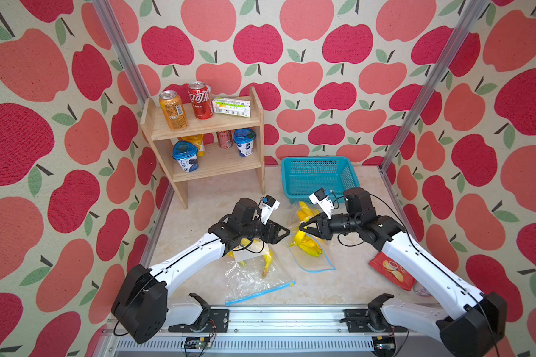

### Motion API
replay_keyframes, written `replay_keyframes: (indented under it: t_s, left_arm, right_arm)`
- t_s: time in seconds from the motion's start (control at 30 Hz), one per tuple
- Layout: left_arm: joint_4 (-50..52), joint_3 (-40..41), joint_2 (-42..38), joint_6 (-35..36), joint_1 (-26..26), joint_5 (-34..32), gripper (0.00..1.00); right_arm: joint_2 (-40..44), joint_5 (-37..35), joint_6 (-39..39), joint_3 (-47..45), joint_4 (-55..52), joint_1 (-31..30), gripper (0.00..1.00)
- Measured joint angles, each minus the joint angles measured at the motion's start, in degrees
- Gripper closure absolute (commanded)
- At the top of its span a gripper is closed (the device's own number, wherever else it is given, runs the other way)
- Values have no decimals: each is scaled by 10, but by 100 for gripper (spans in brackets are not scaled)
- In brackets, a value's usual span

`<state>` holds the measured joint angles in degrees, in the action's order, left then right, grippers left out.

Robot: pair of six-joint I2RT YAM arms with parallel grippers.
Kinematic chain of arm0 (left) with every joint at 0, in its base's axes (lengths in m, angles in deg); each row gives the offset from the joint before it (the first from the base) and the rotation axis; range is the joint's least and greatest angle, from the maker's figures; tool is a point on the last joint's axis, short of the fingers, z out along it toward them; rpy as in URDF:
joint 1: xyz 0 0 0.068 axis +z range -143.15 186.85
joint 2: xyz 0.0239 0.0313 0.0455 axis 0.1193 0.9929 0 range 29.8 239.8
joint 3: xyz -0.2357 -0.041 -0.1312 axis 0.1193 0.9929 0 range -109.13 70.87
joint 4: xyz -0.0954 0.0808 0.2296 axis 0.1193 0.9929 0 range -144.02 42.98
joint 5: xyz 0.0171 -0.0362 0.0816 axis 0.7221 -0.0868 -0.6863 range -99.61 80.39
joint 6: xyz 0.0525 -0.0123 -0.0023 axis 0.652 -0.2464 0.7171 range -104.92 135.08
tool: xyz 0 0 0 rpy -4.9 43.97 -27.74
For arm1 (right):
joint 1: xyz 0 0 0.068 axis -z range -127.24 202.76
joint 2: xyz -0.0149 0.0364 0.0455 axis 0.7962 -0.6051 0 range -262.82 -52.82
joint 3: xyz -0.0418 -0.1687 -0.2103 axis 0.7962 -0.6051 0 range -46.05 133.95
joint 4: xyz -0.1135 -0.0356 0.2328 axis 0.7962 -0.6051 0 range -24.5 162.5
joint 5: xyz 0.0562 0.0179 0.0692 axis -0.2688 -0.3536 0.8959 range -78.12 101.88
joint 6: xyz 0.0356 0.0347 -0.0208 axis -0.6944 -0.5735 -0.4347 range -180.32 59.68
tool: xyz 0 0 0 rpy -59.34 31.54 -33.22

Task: Open the zip-top bag and take out the banana
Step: Pick up the banana from the zipper food storage bag.

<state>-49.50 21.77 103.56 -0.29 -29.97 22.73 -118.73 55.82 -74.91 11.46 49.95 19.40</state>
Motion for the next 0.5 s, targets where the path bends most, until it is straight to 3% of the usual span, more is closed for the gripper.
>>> replay_keyframes:
  t_s: [0.23,0.5]
  left_arm:
    - [1,0,-10,9,-6,-9,28]
    - [13,1,-14,25,-11,-19,29]
  right_arm:
    - [-1,20,-10,4,-2,5,79]
    - [25,7,-11,42,2,68,84]
